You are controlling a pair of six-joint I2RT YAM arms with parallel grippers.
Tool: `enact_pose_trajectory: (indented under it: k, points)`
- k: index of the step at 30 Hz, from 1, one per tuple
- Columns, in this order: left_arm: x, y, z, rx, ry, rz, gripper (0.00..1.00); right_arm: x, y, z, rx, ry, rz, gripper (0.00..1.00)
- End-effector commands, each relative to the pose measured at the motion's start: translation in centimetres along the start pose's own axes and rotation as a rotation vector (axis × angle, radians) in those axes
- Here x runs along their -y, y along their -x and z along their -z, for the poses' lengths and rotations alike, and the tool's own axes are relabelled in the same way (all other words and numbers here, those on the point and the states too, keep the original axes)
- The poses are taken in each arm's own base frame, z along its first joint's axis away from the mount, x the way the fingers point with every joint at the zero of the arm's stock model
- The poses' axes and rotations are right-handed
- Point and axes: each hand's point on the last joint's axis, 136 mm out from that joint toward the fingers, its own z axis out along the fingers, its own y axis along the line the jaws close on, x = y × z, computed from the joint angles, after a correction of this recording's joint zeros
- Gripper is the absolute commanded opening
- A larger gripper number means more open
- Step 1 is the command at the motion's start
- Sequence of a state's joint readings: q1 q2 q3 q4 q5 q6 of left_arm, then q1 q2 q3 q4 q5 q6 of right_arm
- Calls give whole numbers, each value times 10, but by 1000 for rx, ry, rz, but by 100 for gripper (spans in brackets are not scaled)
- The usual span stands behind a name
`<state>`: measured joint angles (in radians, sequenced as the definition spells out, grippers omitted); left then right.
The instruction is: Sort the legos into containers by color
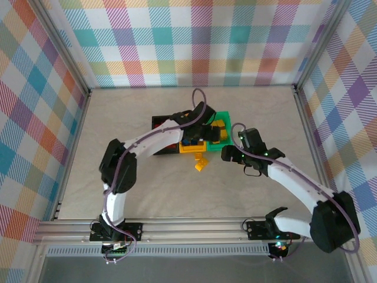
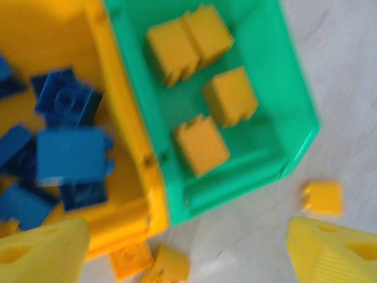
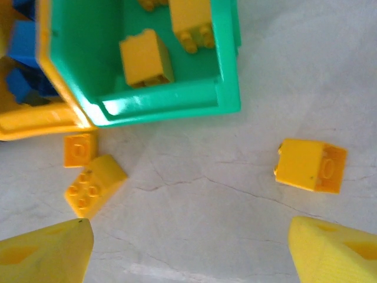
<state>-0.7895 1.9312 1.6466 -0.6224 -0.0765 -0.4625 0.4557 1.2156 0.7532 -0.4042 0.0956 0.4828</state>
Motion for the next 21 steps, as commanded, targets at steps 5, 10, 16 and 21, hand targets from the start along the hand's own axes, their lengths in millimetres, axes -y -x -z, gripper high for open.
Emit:
enact_pose_trajectory:
  k: [5, 10, 16, 21]
  points:
    - [-34, -49, 52, 38, -47, 87, 100, 48, -3, -30, -73, -231, -74, 88]
    - [-63, -85, 60, 32, -35, 134, 100, 72, -1, -43, -95, -317, -130, 87]
    - [-85, -100, 61, 29, -32, 176, 100, 77, -4, -64, -148, -343, -128, 76]
    - [-93, -106, 58, 19, -31, 196, 100, 78, -3, -73, -173, -354, -124, 63]
